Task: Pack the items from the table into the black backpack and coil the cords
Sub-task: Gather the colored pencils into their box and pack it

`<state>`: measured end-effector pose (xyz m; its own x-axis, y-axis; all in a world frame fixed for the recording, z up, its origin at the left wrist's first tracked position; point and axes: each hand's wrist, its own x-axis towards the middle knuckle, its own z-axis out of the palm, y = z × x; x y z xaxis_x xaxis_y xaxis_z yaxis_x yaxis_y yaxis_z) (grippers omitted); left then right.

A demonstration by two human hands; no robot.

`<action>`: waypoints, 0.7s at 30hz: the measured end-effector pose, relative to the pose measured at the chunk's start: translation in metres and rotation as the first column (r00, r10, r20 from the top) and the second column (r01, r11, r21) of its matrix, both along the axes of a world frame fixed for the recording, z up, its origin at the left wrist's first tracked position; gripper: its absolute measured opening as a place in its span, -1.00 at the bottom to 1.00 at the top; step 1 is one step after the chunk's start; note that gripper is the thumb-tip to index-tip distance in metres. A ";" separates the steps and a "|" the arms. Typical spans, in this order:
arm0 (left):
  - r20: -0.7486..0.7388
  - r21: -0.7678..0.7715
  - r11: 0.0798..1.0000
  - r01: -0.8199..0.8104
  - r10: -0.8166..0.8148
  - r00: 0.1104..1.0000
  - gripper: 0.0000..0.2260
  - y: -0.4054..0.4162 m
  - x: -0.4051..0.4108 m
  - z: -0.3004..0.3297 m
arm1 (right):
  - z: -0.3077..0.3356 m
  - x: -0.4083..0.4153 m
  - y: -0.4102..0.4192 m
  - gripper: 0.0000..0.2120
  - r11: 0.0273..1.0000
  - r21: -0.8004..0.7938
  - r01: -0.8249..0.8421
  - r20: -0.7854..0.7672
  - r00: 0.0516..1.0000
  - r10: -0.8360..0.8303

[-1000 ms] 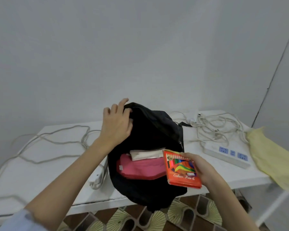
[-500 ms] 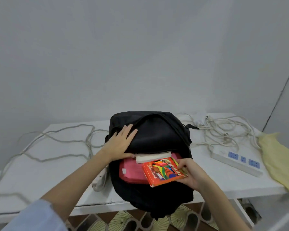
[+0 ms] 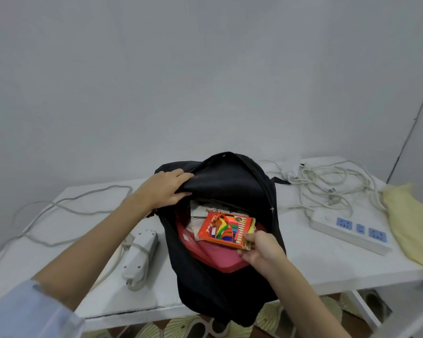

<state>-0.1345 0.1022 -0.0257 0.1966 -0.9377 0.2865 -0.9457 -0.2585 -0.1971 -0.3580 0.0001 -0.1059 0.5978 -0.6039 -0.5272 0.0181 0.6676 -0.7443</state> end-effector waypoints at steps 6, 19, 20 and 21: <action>-0.043 0.003 1.000 0.017 -0.017 0.999 -0.53 -0.001 -0.003 0.004 | -0.001 0.033 0.024 -0.82 1.000 -0.015 0.025 0.226 0.974 -0.021; -0.063 0.041 0.999 -0.014 0.017 0.998 -0.50 0.008 -0.010 -0.007 | -0.005 0.104 0.054 -0.54 0.289 -0.822 -0.491 -0.541 0.832 -0.122; -0.066 0.028 1.000 0.010 -0.008 0.998 -0.49 0.009 -0.011 -0.009 | -0.006 0.108 0.054 -0.60 0.209 -0.804 -0.557 -0.590 0.791 -0.162; -0.080 0.008 1.000 0.021 -0.020 0.997 -0.49 0.008 -0.012 -0.008 | -0.005 0.113 0.053 -0.68 0.120 -0.775 -0.621 -0.632 0.752 -0.187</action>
<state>-0.1470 0.1104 -0.0340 0.1991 -0.9440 0.2629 -0.9635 -0.2375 -0.1232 -0.2447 0.0536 -0.1113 0.7083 -0.6982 0.1038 -0.5651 -0.6489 -0.5095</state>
